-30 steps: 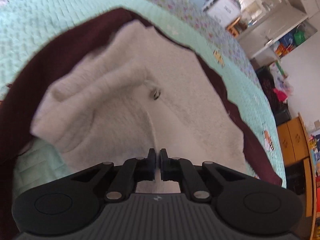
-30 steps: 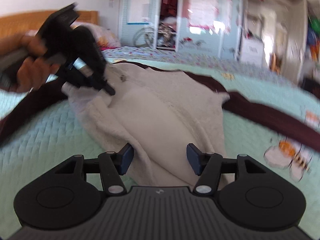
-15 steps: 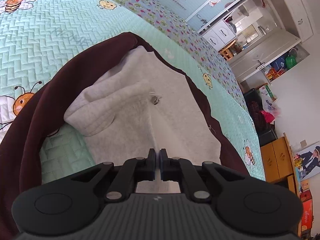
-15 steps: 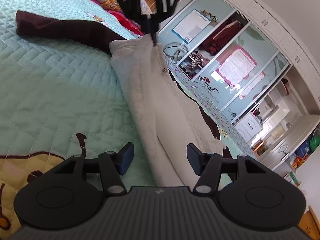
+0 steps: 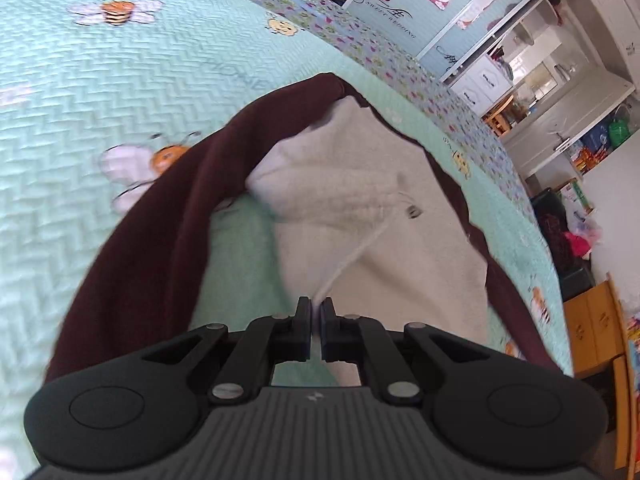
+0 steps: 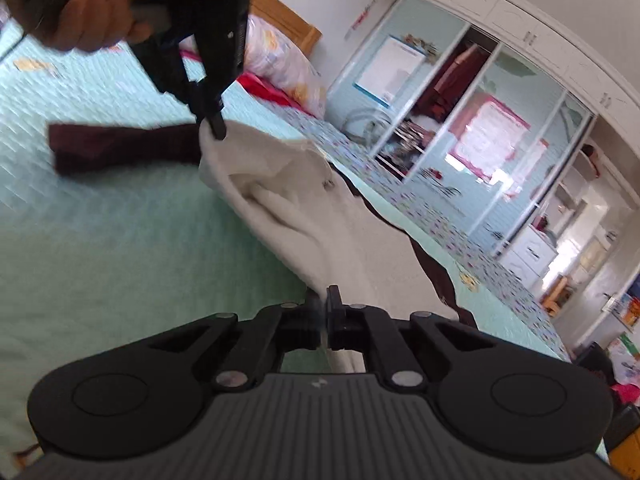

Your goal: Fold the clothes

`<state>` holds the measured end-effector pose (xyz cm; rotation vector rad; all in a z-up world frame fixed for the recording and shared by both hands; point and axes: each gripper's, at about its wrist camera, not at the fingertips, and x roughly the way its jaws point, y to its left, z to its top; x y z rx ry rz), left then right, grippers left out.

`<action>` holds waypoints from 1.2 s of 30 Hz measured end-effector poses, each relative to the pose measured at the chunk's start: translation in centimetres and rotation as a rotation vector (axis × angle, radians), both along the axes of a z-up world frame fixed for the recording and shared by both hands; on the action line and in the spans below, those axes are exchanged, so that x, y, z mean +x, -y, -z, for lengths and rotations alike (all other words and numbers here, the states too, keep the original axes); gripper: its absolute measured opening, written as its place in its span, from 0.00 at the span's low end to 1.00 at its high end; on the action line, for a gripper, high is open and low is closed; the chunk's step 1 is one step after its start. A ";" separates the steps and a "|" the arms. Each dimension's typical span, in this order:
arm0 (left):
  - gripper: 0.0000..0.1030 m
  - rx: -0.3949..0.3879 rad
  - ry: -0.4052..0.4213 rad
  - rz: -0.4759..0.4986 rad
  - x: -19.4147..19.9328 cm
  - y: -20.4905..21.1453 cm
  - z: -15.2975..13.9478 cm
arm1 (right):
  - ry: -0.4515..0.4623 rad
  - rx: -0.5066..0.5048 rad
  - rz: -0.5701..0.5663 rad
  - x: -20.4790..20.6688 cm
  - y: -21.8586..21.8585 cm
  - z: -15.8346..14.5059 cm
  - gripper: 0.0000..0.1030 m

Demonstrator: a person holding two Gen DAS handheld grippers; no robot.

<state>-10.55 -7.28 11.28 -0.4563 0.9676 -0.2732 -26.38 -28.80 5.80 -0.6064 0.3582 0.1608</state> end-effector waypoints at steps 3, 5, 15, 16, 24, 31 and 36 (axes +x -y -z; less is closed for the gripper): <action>0.03 0.031 -0.030 -0.008 -2.3 -1.0 1.5 | -0.044 -0.049 -0.086 -1.8 -0.3 0.2 0.05; 0.03 0.037 -0.048 -0.010 -3.2 -1.5 2.6 | -0.093 -0.106 -0.134 -2.5 -0.6 1.9 0.03; 0.48 0.265 0.144 0.116 -4.9 1.0 3.6 | -0.020 -0.263 -0.092 -4.7 -1.9 5.5 0.42; 0.51 0.310 0.162 0.121 -4.5 1.2 3.9 | -0.001 -0.270 -0.087 -4.6 -1.9 5.5 0.48; 0.67 0.530 0.220 0.165 -0.2 2.4 6.7 | 0.005 -0.285 -0.079 -0.1 -1.3 5.5 0.60; 0.49 0.557 0.312 0.298 2.0 4.4 6.6 | -0.034 -0.231 -0.062 3.6 -1.1 5.4 0.53; 0.09 0.663 0.390 0.354 1.6 4.3 6.3 | -0.081 -0.204 -0.073 4.7 -0.8 4.7 0.08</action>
